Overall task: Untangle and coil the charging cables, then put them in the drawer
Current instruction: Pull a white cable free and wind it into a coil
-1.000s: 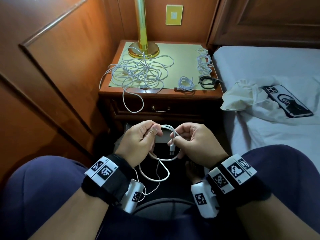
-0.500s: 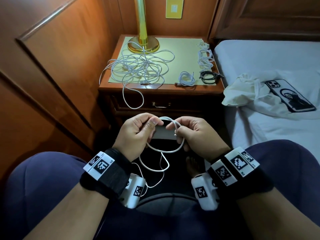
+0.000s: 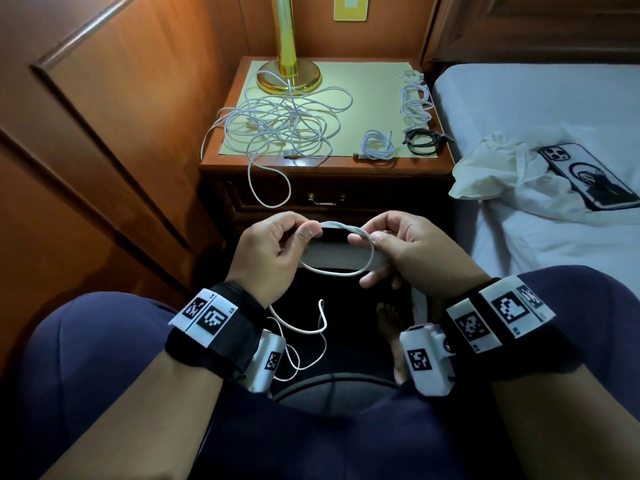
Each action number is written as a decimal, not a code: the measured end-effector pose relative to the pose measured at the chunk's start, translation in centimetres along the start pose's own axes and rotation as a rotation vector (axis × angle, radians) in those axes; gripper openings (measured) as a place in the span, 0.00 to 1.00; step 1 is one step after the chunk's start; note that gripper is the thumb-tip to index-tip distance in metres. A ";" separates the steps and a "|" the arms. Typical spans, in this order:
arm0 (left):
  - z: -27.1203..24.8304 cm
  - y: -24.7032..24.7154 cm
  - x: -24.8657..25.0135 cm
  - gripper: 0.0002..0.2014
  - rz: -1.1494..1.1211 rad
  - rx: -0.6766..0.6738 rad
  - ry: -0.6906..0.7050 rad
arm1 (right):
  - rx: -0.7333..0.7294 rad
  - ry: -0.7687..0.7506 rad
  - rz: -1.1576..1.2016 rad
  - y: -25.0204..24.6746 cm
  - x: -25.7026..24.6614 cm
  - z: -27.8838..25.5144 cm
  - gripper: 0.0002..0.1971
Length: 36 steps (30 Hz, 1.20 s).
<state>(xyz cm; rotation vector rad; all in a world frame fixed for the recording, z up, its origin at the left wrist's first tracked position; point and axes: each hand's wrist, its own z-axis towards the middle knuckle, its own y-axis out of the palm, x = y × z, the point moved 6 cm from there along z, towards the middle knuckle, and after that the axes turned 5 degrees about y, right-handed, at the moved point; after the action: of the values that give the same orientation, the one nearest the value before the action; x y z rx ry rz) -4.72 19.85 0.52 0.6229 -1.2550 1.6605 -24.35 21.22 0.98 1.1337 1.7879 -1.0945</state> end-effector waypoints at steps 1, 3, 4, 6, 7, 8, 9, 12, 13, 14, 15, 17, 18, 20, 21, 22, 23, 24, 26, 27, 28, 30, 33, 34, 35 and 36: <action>0.0 0.0 0.0 0.09 0.002 0.016 -0.001 | 0.028 -0.011 -0.048 -0.1 0.0 0.0 0.06; 0.1 0.0 -0.3 0.08 -0.029 0.053 -0.035 | 0.074 -0.026 -0.102 -0.3 -0.1 -0.1 0.05; 0.2 -0.1 -0.5 0.09 -0.060 0.070 -0.060 | 0.090 -0.033 -0.118 -0.4 -0.2 -0.1 0.05; 0.3 -0.1 -0.8 0.11 -0.148 0.087 -0.114 | 0.113 -0.051 -0.143 -0.6 -0.3 0.0 0.06; 0.3 -0.1 -1.0 0.11 -0.193 0.087 -0.137 | 0.123 -0.059 -0.157 -0.7 -0.3 0.0 0.06; 0.3 0.0 -1.1 0.12 -0.221 0.078 -0.151 | 0.133 -0.063 -0.172 -0.8 -0.3 0.0 0.07; 0.2 0.1 -1.1 0.11 -0.228 0.058 -0.154 | 0.144 -0.062 -0.186 -0.9 -0.3 0.0 0.08; 0.2 0.5 -1.2 0.10 -0.242 -0.017 -0.154 | 0.174 -0.059 -0.208 -1.1 -0.1 0.0 0.09; 0.3 0.6 -1.3 0.10 -0.261 -0.026 -0.163 | 0.182 -0.058 -0.205 -1.3 0.0 0.0 0.09; 0.3 0.5 -1.4 0.09 -0.281 -0.025 -0.172 | 0.190 -0.059 -0.199 -1.4 0.0 0.0 0.09; 0.4 0.4 -1.5 0.09 -0.295 -0.019 -0.175 | 0.199 -0.061 -0.197 -1.6 0.0 0.0 0.09; 0.6 0.0 -1.5 0.08 -0.290 0.002 -0.154 | 0.221 -0.066 -0.196 -1.9 0.0 0.1 0.09; 0.7 -0.1 -1.4 0.08 -0.277 0.017 -0.137 | 0.226 -0.066 -0.192 -2.0 0.0 0.2 0.08; 0.8 -0.4 -1.4 0.09 -0.244 0.056 -0.102 | 0.198 -0.047 -0.195 -1.8 0.1 0.2 0.06; 0.8 -0.4 -1.5 0.09 -0.221 0.073 -0.089 | 0.159 -0.027 -0.208 -1.5 0.3 0.3 0.05; 0.7 -0.5 -1.5 0.10 -0.196 0.085 -0.077 | 0.107 -0.008 -0.223 -1.2 0.6 0.3 0.06; 0.7 -0.6 -1.5 0.10 -0.169 0.090 -0.063 | 0.054 0.007 -0.235 -0.8 0.8 0.3 0.07; 0.7 -0.6 -1.4 0.10 -0.142 0.090 -0.045 | 0.018 0.007 -0.249 -0.5 0.9 0.3 0.09; 0.6 -0.7 -1.1 0.10 -0.103 0.080 -0.008 | 0.029 -0.038 -0.305 -0.5 0.8 0.3 0.12; 0.6 -0.7 -0.9 0.10 -0.096 0.075 0.006 | 0.052 -0.066 -0.315 -0.5 0.6 0.3 0.12; 0.5 -0.7 -0.7 0.09 -0.096 0.072 0.015 | 0.063 -0.084 -0.292 -0.5 0.5 0.3 0.11; 0.5 -0.5 -0.2 0.09 -0.115 0.067 0.025 | 0.042 -0.085 -0.182 0.2 0.6 0.4 0.11; 0.4 -0.1 0.3 0.09 -0.201 0.032 0.026 | 0.000 -0.082 -0.091 1.1 0.8 0.7 0.18; 0.4 0.0 0.4 0.09 -0.232 0.022 0.018 | -0.019 -0.083 -0.073 1.4 0.7 0.7 0.18; 0.3 0.0 0.4 0.08 -0.256 0.020 0.010 | -0.052 -0.085 -0.049 1.6 0.4 0.6 0.15; 0.3 0.0 0.4 0.08 -0.273 0.025 0.005 | -0.096 -0.091 -0.019 1.9 0.2 0.6 0.12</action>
<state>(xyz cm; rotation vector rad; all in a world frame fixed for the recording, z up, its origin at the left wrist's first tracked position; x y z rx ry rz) -4.92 19.67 0.95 0.7688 -1.0940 1.4512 -22.59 21.20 0.06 0.9966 1.7641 -1.0429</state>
